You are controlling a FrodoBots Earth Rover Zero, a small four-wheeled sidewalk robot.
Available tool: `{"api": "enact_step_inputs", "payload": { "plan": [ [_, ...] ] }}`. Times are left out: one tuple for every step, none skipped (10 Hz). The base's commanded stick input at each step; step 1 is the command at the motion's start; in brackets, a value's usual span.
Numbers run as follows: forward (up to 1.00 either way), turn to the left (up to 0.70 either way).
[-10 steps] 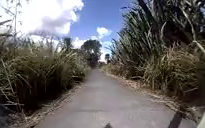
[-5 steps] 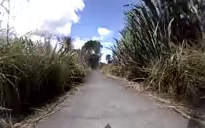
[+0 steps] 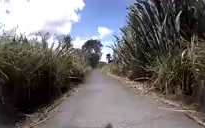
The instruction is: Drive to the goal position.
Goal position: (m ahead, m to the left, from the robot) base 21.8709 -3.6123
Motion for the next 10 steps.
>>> {"api": "enact_step_inputs", "payload": {
  "plan": [
    [0.5,0.04],
    [0.5,0.04],
    [0.5,0.05],
    [0.5,0.05],
    [0.5,0.06],
    [0.5,0.07],
    [0.5,0.07],
    [0.5,0.07],
    [0.5,0.07],
    [0.5,0.07]
  ]
}}
